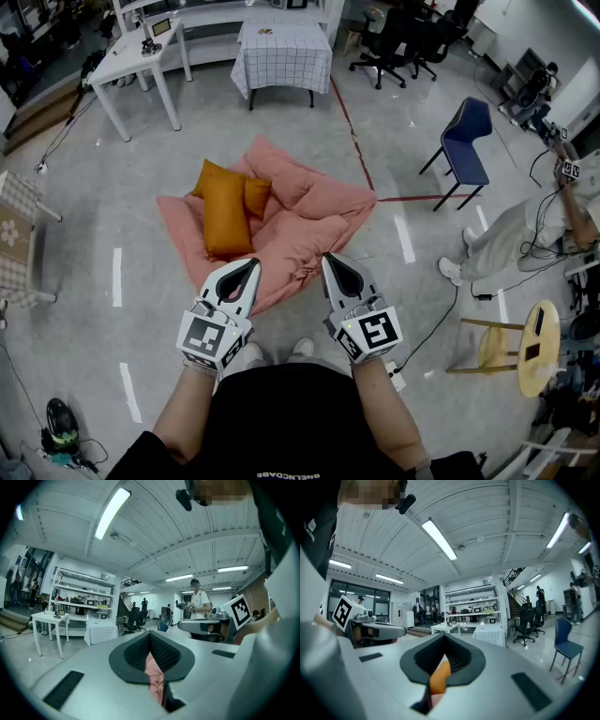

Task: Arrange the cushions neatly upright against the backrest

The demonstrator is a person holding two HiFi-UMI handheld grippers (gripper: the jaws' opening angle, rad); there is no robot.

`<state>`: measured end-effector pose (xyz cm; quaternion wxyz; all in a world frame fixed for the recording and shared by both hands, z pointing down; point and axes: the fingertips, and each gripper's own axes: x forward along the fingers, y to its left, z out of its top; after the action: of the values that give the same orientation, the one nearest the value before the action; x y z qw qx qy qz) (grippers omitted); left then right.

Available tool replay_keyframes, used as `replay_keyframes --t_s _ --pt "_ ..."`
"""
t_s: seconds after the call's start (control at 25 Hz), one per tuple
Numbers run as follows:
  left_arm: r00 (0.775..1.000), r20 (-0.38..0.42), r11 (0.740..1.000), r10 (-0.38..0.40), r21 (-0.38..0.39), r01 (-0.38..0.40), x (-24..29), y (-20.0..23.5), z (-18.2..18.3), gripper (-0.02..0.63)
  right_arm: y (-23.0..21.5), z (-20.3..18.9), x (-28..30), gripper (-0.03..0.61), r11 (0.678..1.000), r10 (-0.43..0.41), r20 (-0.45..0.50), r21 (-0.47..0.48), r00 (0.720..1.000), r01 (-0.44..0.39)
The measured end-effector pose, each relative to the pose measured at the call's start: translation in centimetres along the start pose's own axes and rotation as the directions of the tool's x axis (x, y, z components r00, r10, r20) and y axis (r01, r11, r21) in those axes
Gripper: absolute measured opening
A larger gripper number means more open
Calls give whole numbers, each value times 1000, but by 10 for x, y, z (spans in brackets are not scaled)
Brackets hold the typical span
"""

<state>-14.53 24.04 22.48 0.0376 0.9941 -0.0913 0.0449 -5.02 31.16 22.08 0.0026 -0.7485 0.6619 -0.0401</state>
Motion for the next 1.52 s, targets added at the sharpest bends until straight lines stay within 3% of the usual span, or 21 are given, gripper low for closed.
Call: replay_keyframes --t_s 0.36,0.68,0.92,1.52 --pt "998 -33 999 44 15 -43 12 -11 -6 11 -21 -4 -9 8 1000 1 1 12 1000 -1" --pt "994 -56 996 91 21 -90 28 -29 -11 11 -46 -7 -19 9 998 59 20 28 998 -59" --pt "984 -83 987 156 -22 -159 31 -35 -19 11 -67 -15 -25 9 994 85 8 62 996 -85" --pt "956 -144 963 254 -57 -265 88 65 -44 11 -115 -42 91 11 986 123 -87 122 989 -112"
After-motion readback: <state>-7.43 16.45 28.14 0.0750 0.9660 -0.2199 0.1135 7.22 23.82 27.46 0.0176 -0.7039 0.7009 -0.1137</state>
